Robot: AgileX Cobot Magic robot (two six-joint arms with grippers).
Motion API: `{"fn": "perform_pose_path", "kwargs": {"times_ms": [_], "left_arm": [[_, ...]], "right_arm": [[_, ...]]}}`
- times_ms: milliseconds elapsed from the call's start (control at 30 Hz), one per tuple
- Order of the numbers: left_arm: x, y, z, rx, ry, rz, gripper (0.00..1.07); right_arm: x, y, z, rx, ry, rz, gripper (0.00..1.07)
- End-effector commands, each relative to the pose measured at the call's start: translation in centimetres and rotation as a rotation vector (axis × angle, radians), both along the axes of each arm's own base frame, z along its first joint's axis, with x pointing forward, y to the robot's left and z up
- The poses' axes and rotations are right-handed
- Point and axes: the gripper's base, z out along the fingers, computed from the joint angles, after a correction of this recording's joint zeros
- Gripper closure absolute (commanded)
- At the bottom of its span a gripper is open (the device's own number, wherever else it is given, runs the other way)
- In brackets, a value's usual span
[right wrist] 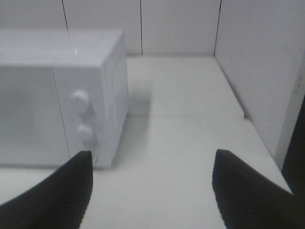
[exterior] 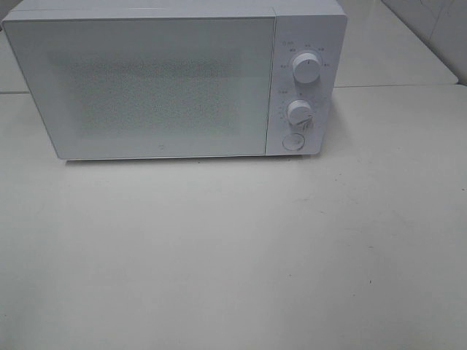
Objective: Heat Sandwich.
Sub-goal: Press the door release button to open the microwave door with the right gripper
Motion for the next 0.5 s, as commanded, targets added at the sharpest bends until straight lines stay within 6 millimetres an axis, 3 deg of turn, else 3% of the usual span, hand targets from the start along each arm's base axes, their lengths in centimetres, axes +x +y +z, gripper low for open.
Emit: {"fn": "perform_pose_path", "kwargs": {"times_ms": [33,233,367,500], "left_arm": [[-0.2,0.0,0.1,-0.001,-0.030,0.006,0.35],[-0.2,0.0,0.1,-0.001,-0.030,0.006,0.35],[-0.2,0.0,0.1,-0.001,-0.030,0.006,0.35],[-0.2,0.0,0.1,-0.001,-0.030,0.006,0.35]], "right_arm": [[0.7,0.0,0.8,0.002,-0.139,-0.005,0.38],[4.1,0.3,1.2,0.004,-0.240,0.005,0.38],[5.2,0.4,1.0,0.004,-0.256,0.008,0.38],[7.3,0.8,0.3,0.008,-0.280,0.033,0.49]]}}
